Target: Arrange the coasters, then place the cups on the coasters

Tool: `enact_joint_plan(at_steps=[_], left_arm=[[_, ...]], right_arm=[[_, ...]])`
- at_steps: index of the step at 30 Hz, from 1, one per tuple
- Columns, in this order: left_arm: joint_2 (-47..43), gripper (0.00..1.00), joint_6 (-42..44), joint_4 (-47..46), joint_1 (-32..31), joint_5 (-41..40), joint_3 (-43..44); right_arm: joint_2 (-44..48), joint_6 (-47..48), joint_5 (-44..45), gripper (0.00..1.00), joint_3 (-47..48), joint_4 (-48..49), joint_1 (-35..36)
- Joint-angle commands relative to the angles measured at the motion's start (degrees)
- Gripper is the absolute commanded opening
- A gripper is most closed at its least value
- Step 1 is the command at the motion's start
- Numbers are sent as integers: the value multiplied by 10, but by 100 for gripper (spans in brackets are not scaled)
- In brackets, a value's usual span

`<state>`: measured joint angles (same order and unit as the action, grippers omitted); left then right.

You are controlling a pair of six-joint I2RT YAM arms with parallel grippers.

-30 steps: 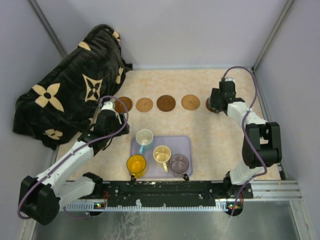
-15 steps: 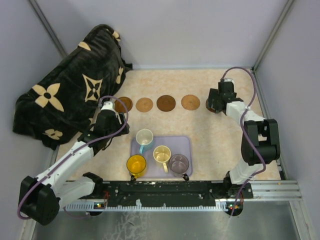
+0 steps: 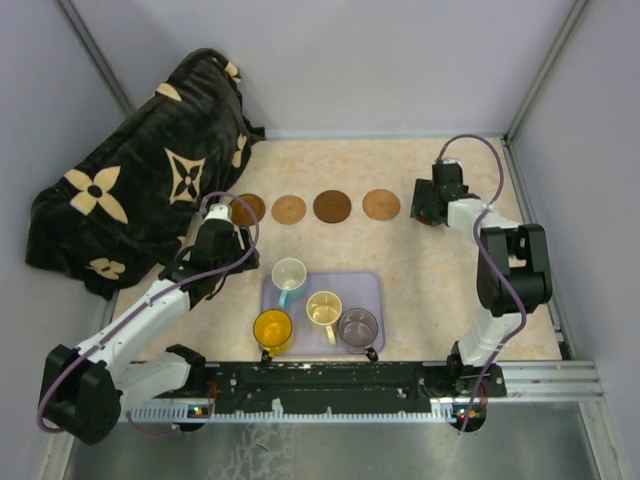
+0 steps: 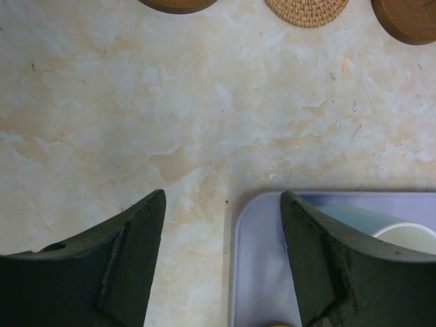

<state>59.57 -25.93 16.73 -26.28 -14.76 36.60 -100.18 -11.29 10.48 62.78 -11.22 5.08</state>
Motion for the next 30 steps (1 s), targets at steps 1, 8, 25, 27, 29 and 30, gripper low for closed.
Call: enact_joint_plan(at_steps=[1, 8, 25, 27, 29, 30], left_arm=[[8, 74, 0, -3, -2, -6, 5], [16, 74, 0, -4, -1, -7, 7], [21, 74, -3, -6, -1, 0, 6], [21, 74, -4, -6, -2, 0, 6], [18, 74, -3, -3, -1, 0, 5], [16, 74, -3, -2, -1, 1, 6]], right_arm=[[-9, 17, 2, 85, 35, 34, -4], [-20, 25, -2, 85, 45, 34, -4], [78, -12, 20, 99, -13, 22, -4], [103, -19, 24, 99, -23, 15, -4], [138, -28, 28, 99, -34, 5, -4], [159, -31, 27, 99, -42, 4, -4]])
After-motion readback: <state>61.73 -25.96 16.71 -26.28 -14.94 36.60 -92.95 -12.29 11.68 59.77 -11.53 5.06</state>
